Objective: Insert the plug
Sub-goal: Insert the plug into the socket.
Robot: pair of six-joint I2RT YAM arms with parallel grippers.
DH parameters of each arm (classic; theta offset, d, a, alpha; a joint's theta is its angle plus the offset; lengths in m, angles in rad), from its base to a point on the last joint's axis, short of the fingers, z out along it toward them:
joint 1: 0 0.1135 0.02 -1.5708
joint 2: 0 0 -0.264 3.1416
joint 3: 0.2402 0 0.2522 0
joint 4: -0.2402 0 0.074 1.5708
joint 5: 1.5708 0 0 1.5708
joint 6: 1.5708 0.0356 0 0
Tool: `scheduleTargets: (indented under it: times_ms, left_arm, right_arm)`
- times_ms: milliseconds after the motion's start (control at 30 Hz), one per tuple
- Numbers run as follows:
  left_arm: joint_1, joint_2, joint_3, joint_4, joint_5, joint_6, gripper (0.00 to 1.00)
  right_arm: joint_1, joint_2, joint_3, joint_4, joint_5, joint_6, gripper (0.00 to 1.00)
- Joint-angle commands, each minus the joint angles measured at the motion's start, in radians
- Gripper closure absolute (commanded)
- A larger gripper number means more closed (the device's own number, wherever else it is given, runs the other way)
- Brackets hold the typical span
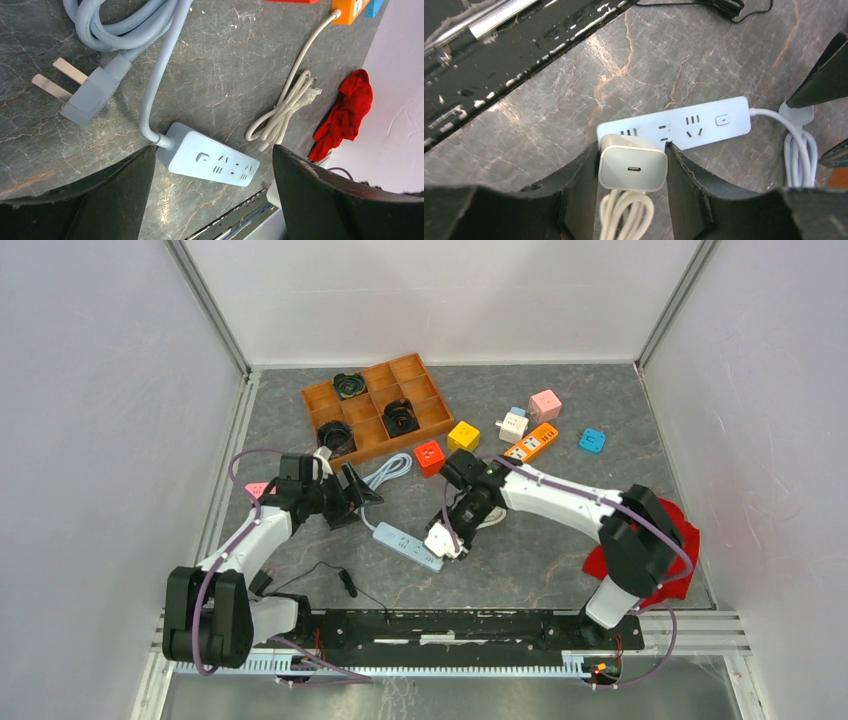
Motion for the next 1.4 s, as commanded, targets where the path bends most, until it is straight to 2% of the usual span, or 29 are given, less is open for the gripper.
scheduleTargets:
  times_ms: [0,100,333,467,1367]
  left_arm:
    - [0.004,-0.03,-0.005,0.027,0.028,0.019,0.08]
    - [0.001,-0.041,-0.01,0.029,0.028,0.019,0.07]
    - [0.001,-0.019,-0.008,0.037,0.047,0.018,0.07]
    - [0.001,-0.018,-0.005,0.037,0.048,0.019,0.07]
    - [0.001,-0.038,-0.005,0.035,0.054,0.02,0.06]
  right_arm:
    - [-0.039,0.109,0.149,-0.263,-0.138,-0.356,0.67]
    - [-0.038,0.179,0.221,-0.381,-0.141,-0.447,0.68]
    - [-0.029,0.201,0.199,-0.348,-0.146,-0.458,0.69]
    - [-0.019,0.206,0.189,-0.302,-0.139,-0.404,0.68]
    - [-0.017,0.281,0.241,-0.286,-0.036,-0.351,0.69]
